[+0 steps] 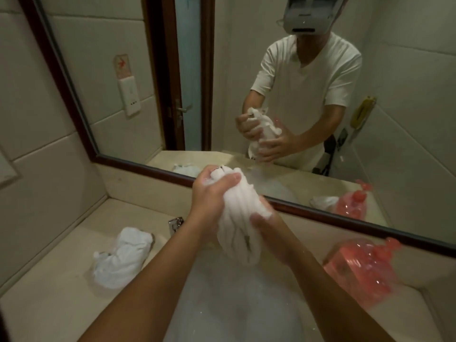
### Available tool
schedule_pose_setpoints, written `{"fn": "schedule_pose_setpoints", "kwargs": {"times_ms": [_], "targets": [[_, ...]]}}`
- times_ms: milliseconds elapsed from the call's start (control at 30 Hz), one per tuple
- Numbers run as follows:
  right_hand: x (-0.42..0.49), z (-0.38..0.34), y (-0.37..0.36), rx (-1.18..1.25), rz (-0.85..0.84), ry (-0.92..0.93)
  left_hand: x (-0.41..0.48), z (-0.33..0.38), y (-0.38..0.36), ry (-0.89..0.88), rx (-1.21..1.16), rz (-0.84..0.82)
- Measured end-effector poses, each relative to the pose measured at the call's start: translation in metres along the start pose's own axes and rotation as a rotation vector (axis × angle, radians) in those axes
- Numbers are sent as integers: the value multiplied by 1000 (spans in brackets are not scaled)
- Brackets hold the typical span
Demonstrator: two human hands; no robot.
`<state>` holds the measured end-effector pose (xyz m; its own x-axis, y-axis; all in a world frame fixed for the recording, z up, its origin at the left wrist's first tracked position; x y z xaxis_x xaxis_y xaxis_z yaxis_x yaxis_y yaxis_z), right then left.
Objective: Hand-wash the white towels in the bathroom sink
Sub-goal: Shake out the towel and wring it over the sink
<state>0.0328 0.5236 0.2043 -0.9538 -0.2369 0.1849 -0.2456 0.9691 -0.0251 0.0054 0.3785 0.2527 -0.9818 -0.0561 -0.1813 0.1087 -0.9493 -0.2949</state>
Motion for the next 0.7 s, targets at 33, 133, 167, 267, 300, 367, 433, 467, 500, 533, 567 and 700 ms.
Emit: {"fn": "schedule_pose_setpoints", "kwargs": {"times_ms": [33,133,167,267,300,367,433,467,500,533,567,700], "targets": [[-5,10,2,-7,-15,17,7,-8,-2,49,-65,-1],[-13,32,7,-9,-8,39,23,-35,0,122,-115,43],[-16,41,5,-47,-22,14,25,-43,2,138,-104,84],[-21,58,3,-258,16,-17,24,-65,4,166,-15,218],[-23,63,6,-309,43,-12,22,-69,4,171,21,257],[-28,66,9,-349,92,1,16,-75,7,181,40,363],[-31,71,6,-341,68,-29,13,-78,8,183,30,424],[-30,71,3,-350,46,-47,12,-77,6,178,38,422],[-29,68,3,-357,26,-52,12,-74,1,181,72,395],[-29,63,5,-324,18,-53,16,-75,-7,216,134,319],[-29,58,9,-265,15,-62,18,-74,-17,270,169,182],[-45,48,11,292,-69,-240,29,-64,-24,392,109,-328]]}}
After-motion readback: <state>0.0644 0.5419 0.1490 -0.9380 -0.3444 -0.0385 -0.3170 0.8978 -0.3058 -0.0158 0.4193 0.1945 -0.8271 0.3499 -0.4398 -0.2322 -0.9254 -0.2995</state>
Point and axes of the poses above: each hand's wrist, its own x-axis towards the middle knuckle, its own y-axis out of the back of the hand, z = x × y, the point moved 9 cm from there along x, towards the middle knuckle, and after that the axes turned 13 degrees about y, right-handed, at the moved point
